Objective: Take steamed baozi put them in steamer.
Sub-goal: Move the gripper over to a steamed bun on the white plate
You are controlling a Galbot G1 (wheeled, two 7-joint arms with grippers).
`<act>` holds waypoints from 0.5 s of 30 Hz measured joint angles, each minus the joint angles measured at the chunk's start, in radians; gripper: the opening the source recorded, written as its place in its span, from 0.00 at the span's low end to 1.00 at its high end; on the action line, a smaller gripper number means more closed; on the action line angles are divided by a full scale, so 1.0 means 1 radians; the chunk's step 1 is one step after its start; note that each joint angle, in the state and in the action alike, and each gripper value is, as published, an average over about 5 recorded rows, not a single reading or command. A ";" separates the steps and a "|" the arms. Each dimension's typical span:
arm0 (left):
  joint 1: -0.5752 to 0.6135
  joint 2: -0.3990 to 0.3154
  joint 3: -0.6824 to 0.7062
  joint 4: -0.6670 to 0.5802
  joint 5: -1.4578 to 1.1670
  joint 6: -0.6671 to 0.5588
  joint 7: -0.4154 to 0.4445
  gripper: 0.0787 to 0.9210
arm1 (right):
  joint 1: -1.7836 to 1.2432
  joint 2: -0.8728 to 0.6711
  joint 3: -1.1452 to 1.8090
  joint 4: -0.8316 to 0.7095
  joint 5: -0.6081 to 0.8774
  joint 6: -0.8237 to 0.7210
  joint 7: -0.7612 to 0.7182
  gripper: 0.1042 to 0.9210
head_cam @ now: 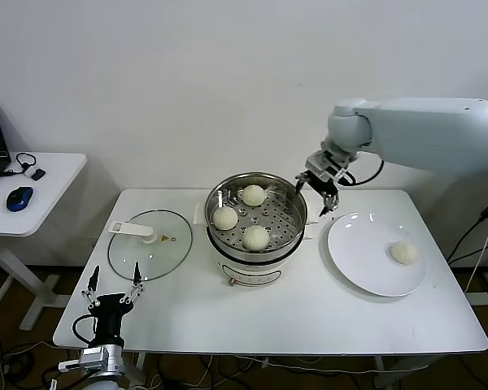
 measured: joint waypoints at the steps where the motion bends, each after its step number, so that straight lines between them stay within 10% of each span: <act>1: 0.000 0.000 0.000 0.000 0.000 0.000 0.000 0.88 | 0.001 -0.013 -0.009 -0.001 0.007 -0.015 -0.007 0.88; 15: -0.003 0.000 0.006 0.019 0.010 -0.005 -0.001 0.88 | -0.051 -0.183 -0.045 -0.065 -0.051 -0.060 -0.069 0.88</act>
